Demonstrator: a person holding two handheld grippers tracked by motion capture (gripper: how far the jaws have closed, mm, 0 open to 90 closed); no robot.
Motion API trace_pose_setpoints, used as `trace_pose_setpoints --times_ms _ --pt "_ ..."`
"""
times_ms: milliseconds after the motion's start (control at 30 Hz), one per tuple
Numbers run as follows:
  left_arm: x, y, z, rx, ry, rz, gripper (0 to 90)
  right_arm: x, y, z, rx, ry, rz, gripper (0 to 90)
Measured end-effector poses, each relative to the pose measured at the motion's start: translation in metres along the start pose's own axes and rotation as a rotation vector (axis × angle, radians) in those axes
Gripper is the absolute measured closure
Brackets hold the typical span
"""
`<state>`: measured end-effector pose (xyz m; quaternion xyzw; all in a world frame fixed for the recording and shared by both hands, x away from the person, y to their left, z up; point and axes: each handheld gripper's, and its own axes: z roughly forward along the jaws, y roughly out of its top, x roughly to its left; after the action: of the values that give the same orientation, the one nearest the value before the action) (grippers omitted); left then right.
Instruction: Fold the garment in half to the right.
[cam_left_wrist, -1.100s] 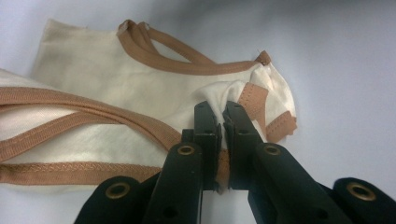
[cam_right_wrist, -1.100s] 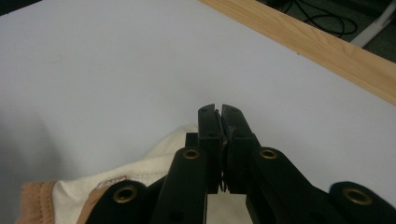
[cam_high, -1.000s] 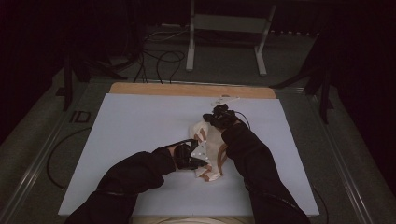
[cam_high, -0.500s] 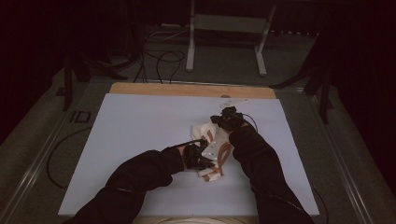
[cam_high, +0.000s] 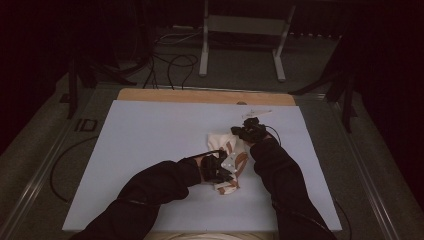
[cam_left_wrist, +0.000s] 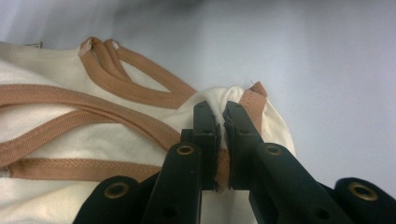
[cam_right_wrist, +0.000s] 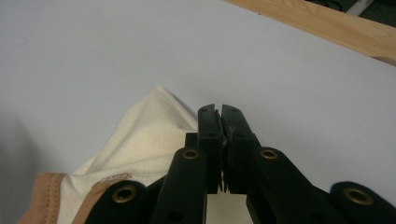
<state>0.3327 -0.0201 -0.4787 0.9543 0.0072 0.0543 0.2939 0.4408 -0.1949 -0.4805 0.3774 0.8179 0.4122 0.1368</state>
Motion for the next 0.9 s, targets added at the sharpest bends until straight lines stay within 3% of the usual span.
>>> trace_pose_setpoints --times_ms 367,433,500,600,867,900 --pt "0.001 0.002 0.011 0.008 -0.029 -0.017 83.2 -0.008 -0.011 0.000 0.011 0.008 0.039 84.3" --pt "0.000 0.003 0.009 -0.011 -0.027 -0.015 73.9 -0.009 -0.012 0.000 0.007 0.006 0.048 76.5" --pt "-0.001 0.003 0.007 -0.029 -0.010 -0.014 61.2 -0.010 -0.010 -0.001 0.010 0.007 0.055 63.0" --pt "-0.001 0.003 0.001 -0.051 0.001 -0.037 48.7 -0.011 -0.007 -0.003 0.007 0.001 0.055 52.8" --pt "0.004 -0.004 -0.015 -0.103 0.012 -0.121 26.1 -0.006 -0.001 -0.006 0.013 0.014 0.044 45.1" --pt "0.005 -0.006 -0.017 -0.115 -0.004 -0.125 22.6 -0.004 0.000 -0.006 0.019 0.012 0.043 45.0"
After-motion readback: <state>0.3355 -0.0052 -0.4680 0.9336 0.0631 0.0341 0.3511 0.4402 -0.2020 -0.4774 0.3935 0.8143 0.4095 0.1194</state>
